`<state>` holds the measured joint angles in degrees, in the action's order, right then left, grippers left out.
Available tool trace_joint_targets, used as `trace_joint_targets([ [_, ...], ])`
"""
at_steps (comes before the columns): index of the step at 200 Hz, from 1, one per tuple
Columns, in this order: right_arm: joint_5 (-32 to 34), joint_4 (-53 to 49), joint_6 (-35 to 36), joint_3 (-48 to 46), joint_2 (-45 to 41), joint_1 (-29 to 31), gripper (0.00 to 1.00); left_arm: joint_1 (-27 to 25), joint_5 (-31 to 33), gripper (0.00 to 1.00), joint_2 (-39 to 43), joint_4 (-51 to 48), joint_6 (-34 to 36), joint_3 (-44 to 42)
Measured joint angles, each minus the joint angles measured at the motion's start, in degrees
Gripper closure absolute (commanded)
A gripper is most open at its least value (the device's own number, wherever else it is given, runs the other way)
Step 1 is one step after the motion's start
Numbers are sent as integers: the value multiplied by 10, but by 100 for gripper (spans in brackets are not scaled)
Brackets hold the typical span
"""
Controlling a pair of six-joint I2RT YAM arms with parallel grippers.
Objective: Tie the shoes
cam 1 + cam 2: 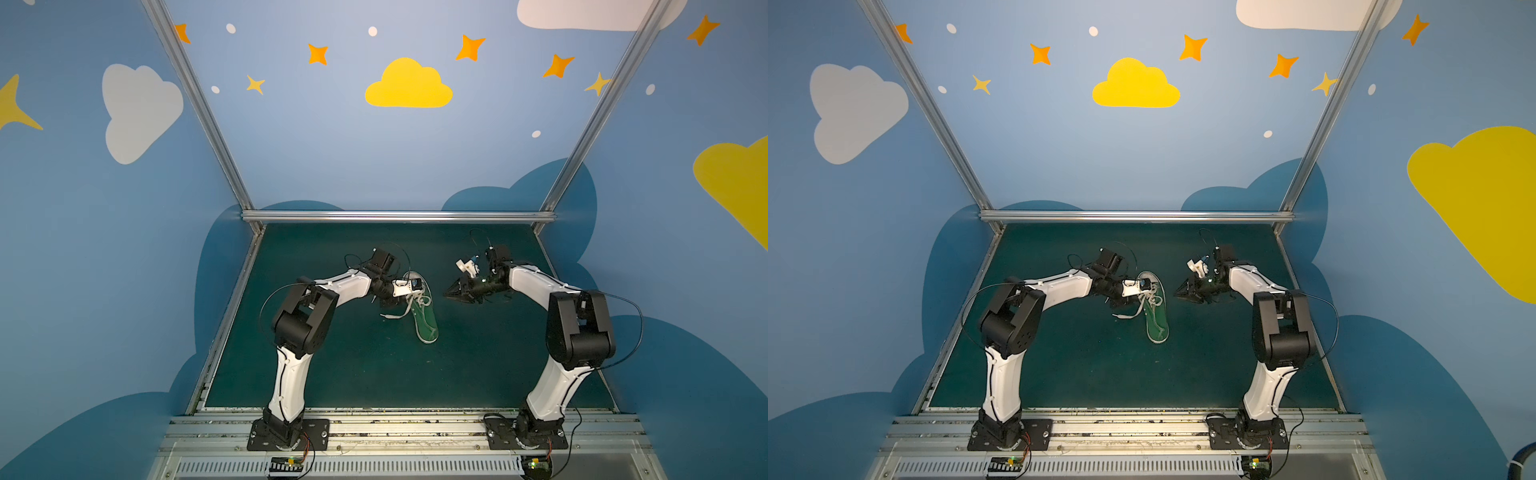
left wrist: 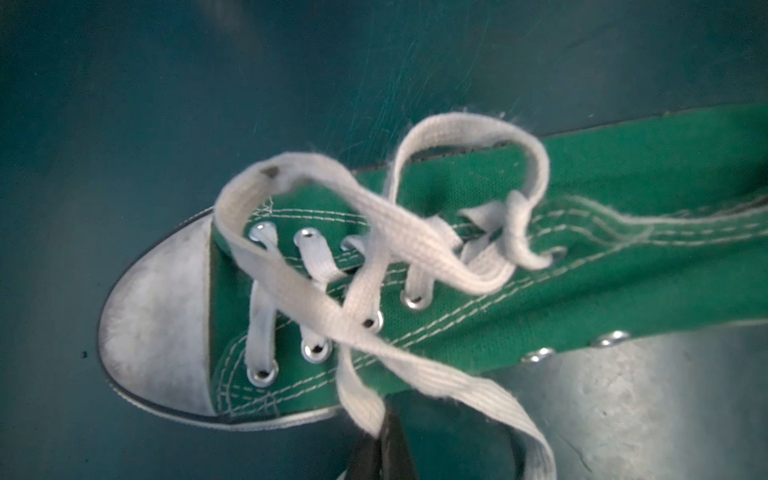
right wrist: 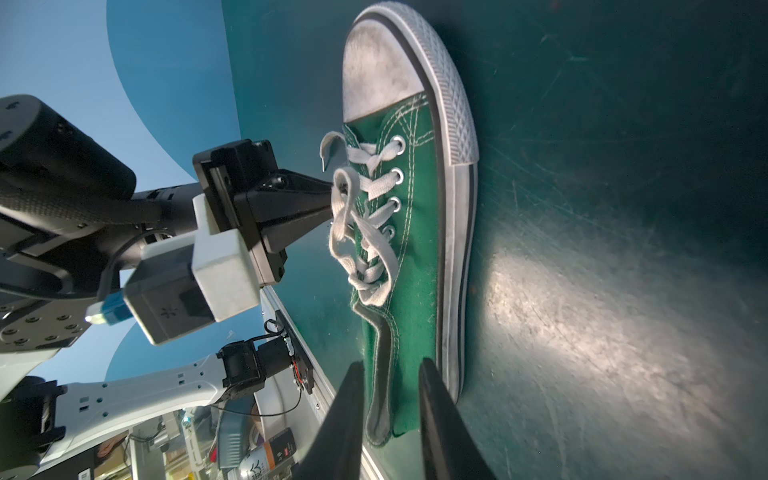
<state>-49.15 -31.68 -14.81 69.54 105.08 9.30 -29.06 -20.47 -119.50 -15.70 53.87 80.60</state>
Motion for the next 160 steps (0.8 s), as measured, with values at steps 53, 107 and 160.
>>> trace_joint_targets([
  [53,-33,32,-31,-19,0,16,92,-7,10,97,14,-2,9,0],
  [107,-65,73,-69,-9,16,62,92,-15,12,97,21,-7,14,0],
  [160,-76,111,-99,36,80,81,92,-15,15,97,28,-9,15,0],
])
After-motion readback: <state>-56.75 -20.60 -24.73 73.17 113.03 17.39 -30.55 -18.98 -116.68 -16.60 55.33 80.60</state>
